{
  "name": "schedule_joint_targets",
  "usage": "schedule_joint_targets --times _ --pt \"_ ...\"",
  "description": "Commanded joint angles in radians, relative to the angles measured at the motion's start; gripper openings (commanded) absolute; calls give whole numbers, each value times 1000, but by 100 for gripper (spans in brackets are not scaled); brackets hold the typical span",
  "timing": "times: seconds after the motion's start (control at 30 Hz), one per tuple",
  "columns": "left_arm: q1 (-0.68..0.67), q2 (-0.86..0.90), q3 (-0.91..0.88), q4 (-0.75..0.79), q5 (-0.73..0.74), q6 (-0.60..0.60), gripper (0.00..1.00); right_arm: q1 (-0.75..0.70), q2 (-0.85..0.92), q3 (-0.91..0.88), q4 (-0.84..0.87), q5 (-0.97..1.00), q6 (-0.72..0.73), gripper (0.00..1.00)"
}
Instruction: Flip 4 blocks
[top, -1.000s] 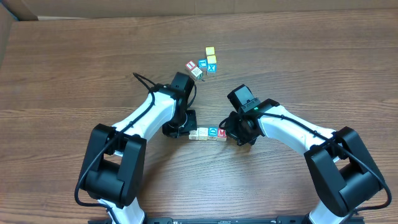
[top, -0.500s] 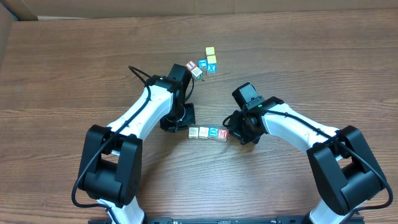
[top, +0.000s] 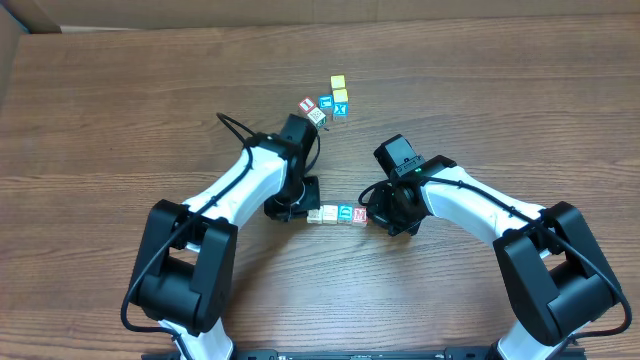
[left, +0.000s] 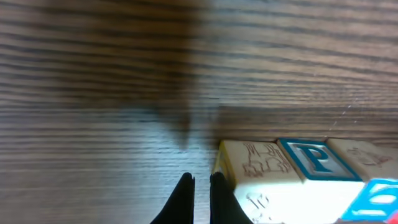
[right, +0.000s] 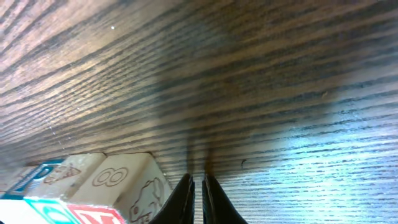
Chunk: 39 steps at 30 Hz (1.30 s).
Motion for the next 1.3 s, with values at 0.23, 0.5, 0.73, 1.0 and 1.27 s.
schedule_joint_targets --times 0.23,0.5,0.73,1.0,1.27 --pt "-7 -7 -19 14 0 0 4 -1 -5 14 19 3 -7 9" --pt "24 -10 61 -71 -82 24 4 -26 -5 30 -2 8 -109 9" --pt "32 -10 169 -54 -69 42 4 -75 -5 137 -78 11 -247 9" --pt "31 16 169 34 14 42 4 -78 1 198 22 11 -382 4" --pt "36 31 170 47 -28 43 4 -14 42 196 158 11 -427 4"
